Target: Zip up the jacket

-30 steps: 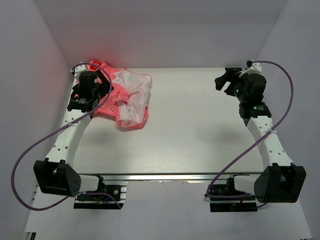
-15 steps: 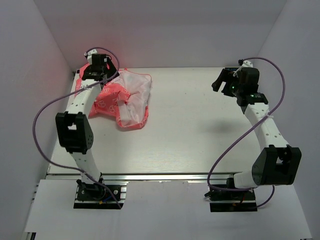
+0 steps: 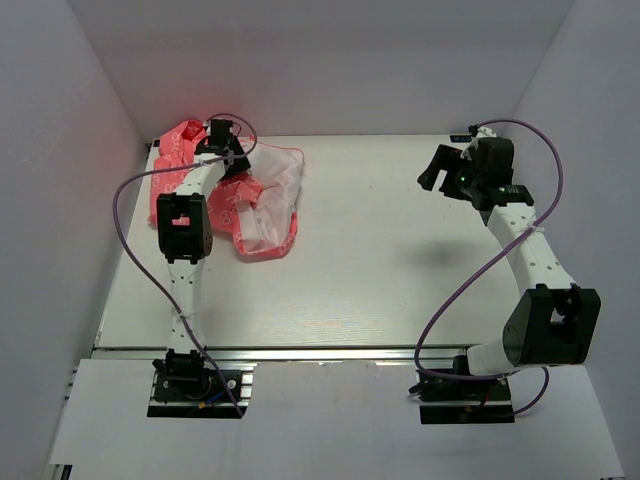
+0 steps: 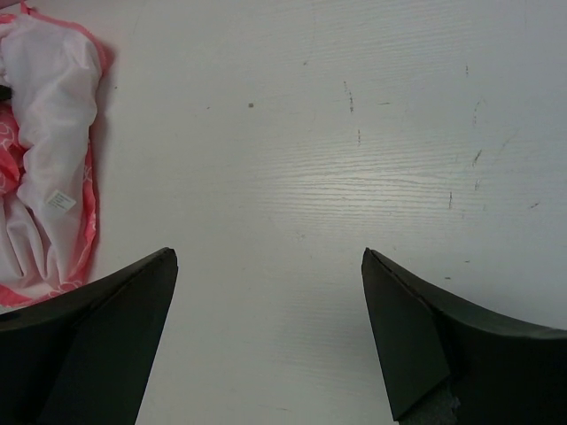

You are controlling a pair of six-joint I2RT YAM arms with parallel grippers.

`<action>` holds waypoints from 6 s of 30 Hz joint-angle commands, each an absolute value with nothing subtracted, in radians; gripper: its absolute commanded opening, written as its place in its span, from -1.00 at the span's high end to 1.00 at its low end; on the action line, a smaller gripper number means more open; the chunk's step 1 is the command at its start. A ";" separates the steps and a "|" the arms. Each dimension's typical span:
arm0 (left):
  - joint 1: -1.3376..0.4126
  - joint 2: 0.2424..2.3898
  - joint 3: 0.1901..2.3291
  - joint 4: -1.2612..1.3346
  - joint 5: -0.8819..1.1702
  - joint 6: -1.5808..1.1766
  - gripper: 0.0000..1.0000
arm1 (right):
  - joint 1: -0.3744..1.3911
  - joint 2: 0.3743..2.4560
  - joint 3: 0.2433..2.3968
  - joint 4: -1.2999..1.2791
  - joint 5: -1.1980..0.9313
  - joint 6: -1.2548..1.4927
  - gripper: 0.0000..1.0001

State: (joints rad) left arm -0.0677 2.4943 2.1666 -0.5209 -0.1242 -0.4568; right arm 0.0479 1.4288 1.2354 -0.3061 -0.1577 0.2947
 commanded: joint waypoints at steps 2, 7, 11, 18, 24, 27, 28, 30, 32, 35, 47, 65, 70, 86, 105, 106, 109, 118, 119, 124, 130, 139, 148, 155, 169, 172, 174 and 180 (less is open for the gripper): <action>-0.071 2.419 2.134 -0.514 -0.049 -0.451 0.52 | 0.048 1.413 1.247 -0.319 -0.150 0.276 -0.79; -0.075 2.291 2.042 -0.433 0.136 -0.414 1.00 | 0.048 1.414 1.252 -0.304 -0.173 0.285 -0.79; -0.107 2.094 1.907 -0.338 0.268 -0.423 1.00 | 0.048 1.396 1.232 -0.276 -0.201 0.302 -0.79; -0.319 1.712 1.507 -0.219 0.279 -0.390 1.00 | 0.060 1.400 1.206 -0.256 -0.232 0.314 -0.79; -0.341 1.448 1.145 -0.310 0.241 -0.457 1.00 | 0.195 1.453 1.224 -0.307 -0.068 0.250 -0.79; -0.341 1.381 1.039 -0.395 0.122 -0.502 0.68 | 0.257 1.499 1.218 -0.321 -0.066 0.256 -0.79; -0.341 1.381 1.013 -0.423 0.111 -0.500 0.48 | 0.268 1.509 1.209 -0.321 -0.064 0.255 -0.79; -0.341 1.393 1.005 -0.480 0.145 -0.482 -0.25 | 0.297 1.540 1.209 -0.333 -0.034 0.258 -0.79; -0.341 1.402 1.009 -0.509 0.166 -0.457 -0.93 | 0.305 1.561 1.216 -0.347 -0.025 0.258 -0.79; -0.341 1.419 1.043 -0.537 0.152 -0.448 -0.96 | 0.307 1.568 1.221 -0.348 -0.049 0.236 -0.79; -0.339 1.388 1.147 -0.731 -0.102 -0.482 -0.96 | 0.325 1.450 1.319 -0.439 -0.017 0.064 -0.79; -0.325 1.203 1.028 -0.608 0.021 -0.486 -0.96 | 0.551 1.500 1.318 -0.335 -0.431 0.277 -0.79; -0.324 1.190 1.060 -0.603 -0.087 -0.500 -0.96 | 0.563 1.594 1.281 -0.186 -0.472 0.357 -0.69; -0.301 1.626 1.252 -0.416 0.142 -0.442 -0.96 | 0.466 1.477 1.132 -0.434 -0.198 0.278 1.00; -0.311 1.796 1.494 -0.354 0.144 -0.353 1.00 | 0.388 1.512 1.346 -0.400 0.092 0.416 1.00; -0.311 1.781 1.511 -0.338 0.131 -0.351 1.00 | 0.387 1.513 1.386 -0.397 0.177 0.422 1.00; -0.311 1.694 1.534 -0.273 0.060 -0.348 1.00 | 0.385 1.485 1.515 -0.356 0.289 0.390 1.00; -0.311 1.363 1.490 -0.138 0.035 -0.368 1.00 | 0.408 1.392 1.798 -0.476 0.366 0.362 1.00; -0.311 1.330 1.433 -0.109 0.044 -0.385 1.00 | 0.411 1.359 1.802 -0.474 0.371 0.357 1.00; -0.311 1.203 1.394 -0.046 0.037 -0.394 1.00 | 0.420 1.328 1.851 -0.449 0.409 0.316 1.00; -0.311 1.256 1.355 -0.092 -0.041 -0.426 1.00 | 0.387 1.593 2.006 -0.541 0.488 0.307 1.00; -0.301 1.624 1.520 -0.253 -0.195 -0.474 1.00 | 0.206 2.181 2.381 -0.519 0.307 0.367 1.00; -0.299 1.917 1.670 -0.279 0.074 -0.437 -0.96 | 0.199 2.228 2.269 -0.515 0.136 0.241 -0.71; -0.299 1.729 1.440 -0.351 0.019 -0.454 -0.96 | 0.065 1.906 1.753 -0.604 0.178 0.376 -0.79; -0.299 1.603 1.097 -0.361 0.168 -0.511 -0.96 | -0.297 1.535 0.980 -0.638 0.124 0.592 -0.79; -0.299 1.693 1.120 -0.315 0.227 -0.520 -0.90 | -0.302 1.542 0.948 -0.531 0.094 0.607 -0.78; -0.299 1.733 1.140 -0.301 0.219 -0.520 -0.80 | -0.301 1.540 0.934 -0.451 0.091 0.623 -0.77; -0.299 1.856 1.256 -0.327 0.178 -0.518 0.04 | -0.249 1.575 0.951 -0.472 0.170 0.641 -0.72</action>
